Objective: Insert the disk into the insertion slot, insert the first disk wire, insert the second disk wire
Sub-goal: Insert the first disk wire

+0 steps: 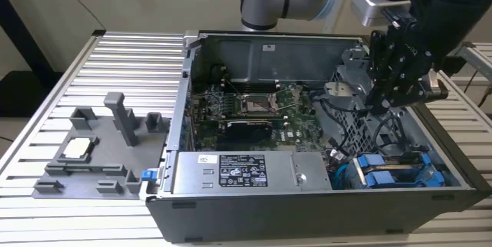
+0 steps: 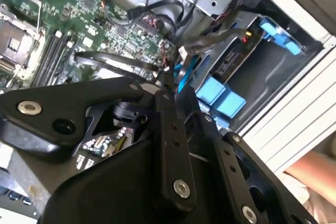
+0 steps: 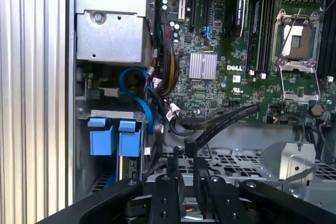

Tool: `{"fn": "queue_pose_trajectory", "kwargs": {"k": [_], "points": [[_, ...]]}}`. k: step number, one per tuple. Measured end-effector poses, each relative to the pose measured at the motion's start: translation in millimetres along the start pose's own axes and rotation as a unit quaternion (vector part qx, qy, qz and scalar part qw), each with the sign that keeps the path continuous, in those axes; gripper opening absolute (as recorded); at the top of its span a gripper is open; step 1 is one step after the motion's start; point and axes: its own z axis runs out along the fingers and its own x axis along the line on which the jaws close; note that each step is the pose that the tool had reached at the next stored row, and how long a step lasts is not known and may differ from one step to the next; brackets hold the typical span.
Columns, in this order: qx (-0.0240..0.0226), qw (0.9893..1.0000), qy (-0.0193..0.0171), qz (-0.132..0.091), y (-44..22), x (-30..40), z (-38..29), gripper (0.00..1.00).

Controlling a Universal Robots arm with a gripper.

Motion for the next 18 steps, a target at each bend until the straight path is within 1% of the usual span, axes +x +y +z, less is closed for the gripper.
{"fn": "queue_pose_trajectory", "kwargs": {"k": [2,5,6,9,13,18], "points": [[0.0000,1.0000,0.0001,-0.001,5.9,-1.6,1.3,0.27],[-0.0001,1.0000,-0.0001,-0.005,11.6,-3.7,4.6,0.27],[0.0000,1.0000,-0.0003,-0.007,13.6,-3.9,6.9,0.27],[0.0007,1.0000,-0.0001,-0.008,14.3,-3.9,10.4,0.27],[0.0047,1.0000,0.0002,-0.009,14.5,-3.7,14.4,0.27],[0.0047,1.0000,0.0001,-0.009,14.6,-3.7,14.4,0.27]]}}
